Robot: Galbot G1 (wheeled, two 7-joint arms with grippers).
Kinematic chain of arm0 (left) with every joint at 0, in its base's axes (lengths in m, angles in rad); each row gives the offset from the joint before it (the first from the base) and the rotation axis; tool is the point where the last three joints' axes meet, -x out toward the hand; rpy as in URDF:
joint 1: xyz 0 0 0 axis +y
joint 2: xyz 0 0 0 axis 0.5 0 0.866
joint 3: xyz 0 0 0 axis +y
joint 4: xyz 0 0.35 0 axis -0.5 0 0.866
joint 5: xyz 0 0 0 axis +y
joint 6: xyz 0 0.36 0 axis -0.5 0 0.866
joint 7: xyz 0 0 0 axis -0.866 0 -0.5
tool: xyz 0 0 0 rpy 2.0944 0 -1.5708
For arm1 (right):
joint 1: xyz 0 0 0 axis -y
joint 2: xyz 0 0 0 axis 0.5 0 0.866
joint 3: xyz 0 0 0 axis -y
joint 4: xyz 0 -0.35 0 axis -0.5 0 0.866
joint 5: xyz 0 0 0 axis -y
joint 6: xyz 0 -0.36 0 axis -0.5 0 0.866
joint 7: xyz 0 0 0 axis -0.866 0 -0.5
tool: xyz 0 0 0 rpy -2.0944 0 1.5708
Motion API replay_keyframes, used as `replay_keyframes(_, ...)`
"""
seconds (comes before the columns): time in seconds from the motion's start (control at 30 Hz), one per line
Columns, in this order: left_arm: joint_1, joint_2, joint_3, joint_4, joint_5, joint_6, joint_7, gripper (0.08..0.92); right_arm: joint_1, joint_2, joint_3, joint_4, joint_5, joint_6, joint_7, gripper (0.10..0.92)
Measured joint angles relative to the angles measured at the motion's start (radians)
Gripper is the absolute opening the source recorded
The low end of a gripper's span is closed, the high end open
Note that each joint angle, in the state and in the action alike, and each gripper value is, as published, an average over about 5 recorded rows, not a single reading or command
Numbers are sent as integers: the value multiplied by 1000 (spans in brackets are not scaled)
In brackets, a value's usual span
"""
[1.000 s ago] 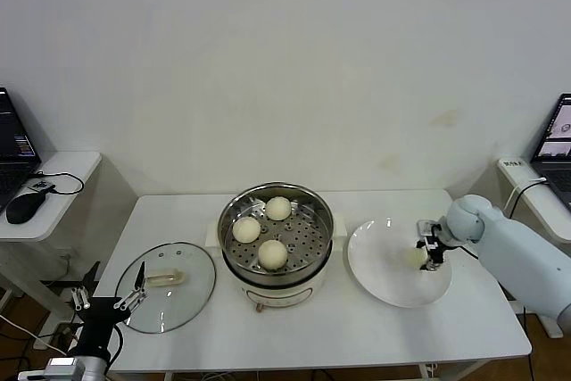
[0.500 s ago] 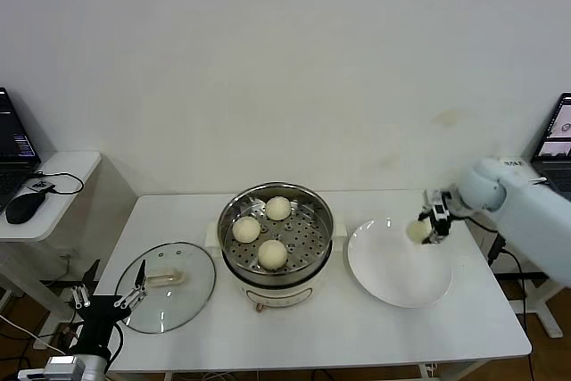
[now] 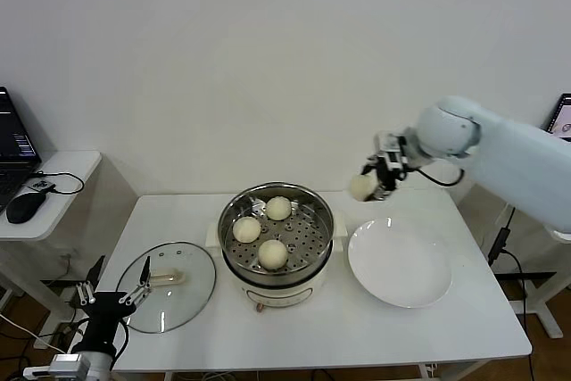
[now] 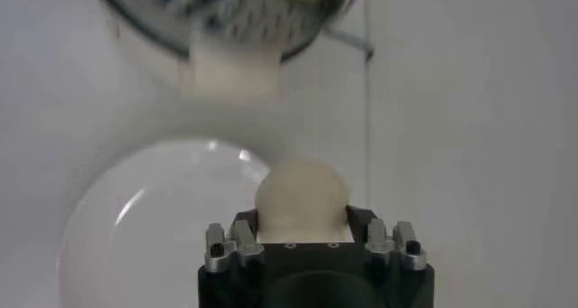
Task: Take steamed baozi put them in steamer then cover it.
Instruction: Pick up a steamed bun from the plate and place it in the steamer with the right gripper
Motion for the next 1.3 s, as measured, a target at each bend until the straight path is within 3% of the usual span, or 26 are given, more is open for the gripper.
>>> replay_keyframes(0.53,6,-22,-9,-2,10,-12,-2,823,-35,256,-115,-46,140,-148,161,619)
replay_keyframes(1.3,-3,-22,3,18,14,-22,-3,823,-131,288,-119,-90,103,-205,225,641)
